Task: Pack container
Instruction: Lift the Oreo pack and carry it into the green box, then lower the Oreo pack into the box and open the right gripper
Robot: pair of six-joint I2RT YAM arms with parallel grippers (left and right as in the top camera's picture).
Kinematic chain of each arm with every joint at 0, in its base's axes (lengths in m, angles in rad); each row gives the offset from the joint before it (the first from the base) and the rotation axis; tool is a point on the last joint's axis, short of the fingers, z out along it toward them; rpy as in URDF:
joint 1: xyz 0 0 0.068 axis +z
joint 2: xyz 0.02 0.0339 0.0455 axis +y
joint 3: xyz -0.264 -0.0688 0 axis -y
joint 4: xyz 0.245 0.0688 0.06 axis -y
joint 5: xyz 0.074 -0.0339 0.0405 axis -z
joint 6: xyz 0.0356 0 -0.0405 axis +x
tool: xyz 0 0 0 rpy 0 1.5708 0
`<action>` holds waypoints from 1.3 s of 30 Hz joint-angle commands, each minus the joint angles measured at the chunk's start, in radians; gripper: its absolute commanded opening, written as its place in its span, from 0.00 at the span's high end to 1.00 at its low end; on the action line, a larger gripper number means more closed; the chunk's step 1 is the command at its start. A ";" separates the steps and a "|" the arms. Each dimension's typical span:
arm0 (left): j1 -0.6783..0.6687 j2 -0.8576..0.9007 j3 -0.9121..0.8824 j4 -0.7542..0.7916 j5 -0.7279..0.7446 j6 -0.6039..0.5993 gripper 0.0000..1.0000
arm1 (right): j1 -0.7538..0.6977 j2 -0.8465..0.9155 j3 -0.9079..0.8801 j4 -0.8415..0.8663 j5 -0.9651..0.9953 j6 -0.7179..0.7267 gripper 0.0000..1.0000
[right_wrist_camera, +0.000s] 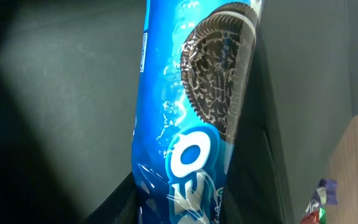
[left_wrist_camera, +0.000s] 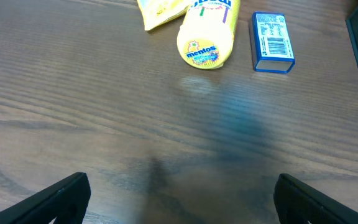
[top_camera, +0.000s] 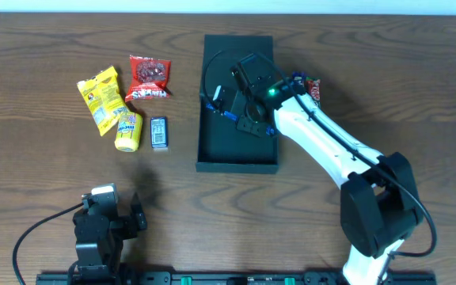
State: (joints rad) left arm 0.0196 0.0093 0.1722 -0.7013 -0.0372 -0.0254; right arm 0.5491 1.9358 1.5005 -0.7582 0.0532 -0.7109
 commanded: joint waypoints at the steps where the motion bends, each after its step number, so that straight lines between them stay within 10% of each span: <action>1: 0.004 -0.005 -0.012 -0.006 -0.007 0.003 0.04 | 0.002 0.002 -0.024 0.019 -0.037 -0.063 0.98; 24: 0.004 -0.005 -0.012 -0.006 -0.007 0.003 0.05 | 0.053 0.024 -0.031 0.069 -0.043 -0.299 0.96; 29: 0.004 -0.005 -0.012 -0.006 -0.007 0.003 0.04 | 0.053 0.030 -0.031 0.090 -0.040 -0.288 0.01; 39: 0.004 -0.005 -0.012 -0.006 -0.007 0.003 0.05 | 0.054 0.007 -0.031 0.108 0.026 0.015 0.01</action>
State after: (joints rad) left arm 0.0196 0.0093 0.1722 -0.7013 -0.0372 -0.0254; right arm 0.5999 1.9553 1.4757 -0.6498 0.0696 -0.8608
